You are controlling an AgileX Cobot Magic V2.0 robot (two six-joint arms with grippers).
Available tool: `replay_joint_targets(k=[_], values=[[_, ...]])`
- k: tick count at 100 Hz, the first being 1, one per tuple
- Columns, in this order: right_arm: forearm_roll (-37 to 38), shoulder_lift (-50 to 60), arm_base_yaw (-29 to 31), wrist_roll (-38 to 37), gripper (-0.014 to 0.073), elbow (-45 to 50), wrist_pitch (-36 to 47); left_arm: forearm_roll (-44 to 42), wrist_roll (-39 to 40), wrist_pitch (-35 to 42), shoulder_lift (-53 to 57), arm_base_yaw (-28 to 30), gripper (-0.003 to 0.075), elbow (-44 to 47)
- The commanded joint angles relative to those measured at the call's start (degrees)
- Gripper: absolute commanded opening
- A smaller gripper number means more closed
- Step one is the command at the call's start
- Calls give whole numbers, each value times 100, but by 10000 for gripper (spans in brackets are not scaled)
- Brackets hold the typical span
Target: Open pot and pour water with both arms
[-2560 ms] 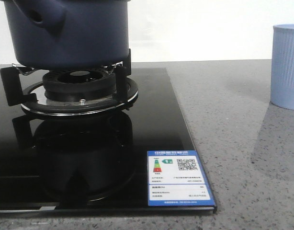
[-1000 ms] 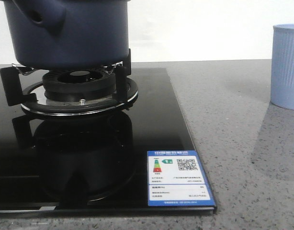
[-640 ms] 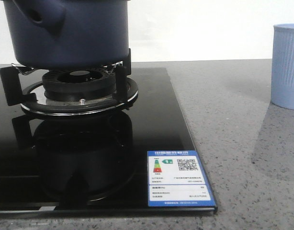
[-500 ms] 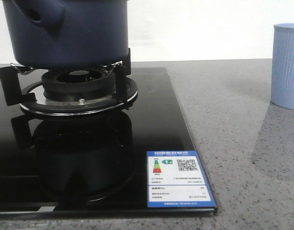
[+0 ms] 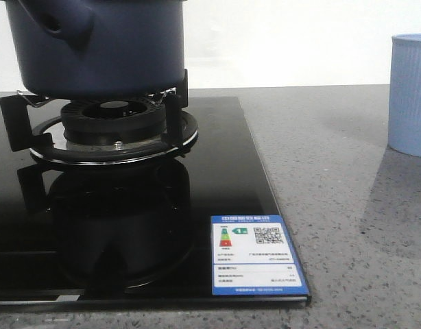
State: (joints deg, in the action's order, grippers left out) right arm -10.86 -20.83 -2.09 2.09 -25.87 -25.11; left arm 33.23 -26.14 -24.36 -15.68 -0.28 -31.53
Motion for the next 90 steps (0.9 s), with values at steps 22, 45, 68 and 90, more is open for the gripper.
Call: replay_joint_targets(k=[22,45,68,90], values=[[60,-372,-317,310,-48,-537,340,304,-178,769,-736,-1260,63,-222],[-48,-372,-317,310,285,-537,317,455,-178,1666,-1385,-2071,448,-222],[-48,-372,-317,310,503,-537,295,341,-284,2436,-2312,-2865,463,-415],[-48,-372,-317,310,503,-537,284,70,-312,3308,-3616,-3125,468,-921]])
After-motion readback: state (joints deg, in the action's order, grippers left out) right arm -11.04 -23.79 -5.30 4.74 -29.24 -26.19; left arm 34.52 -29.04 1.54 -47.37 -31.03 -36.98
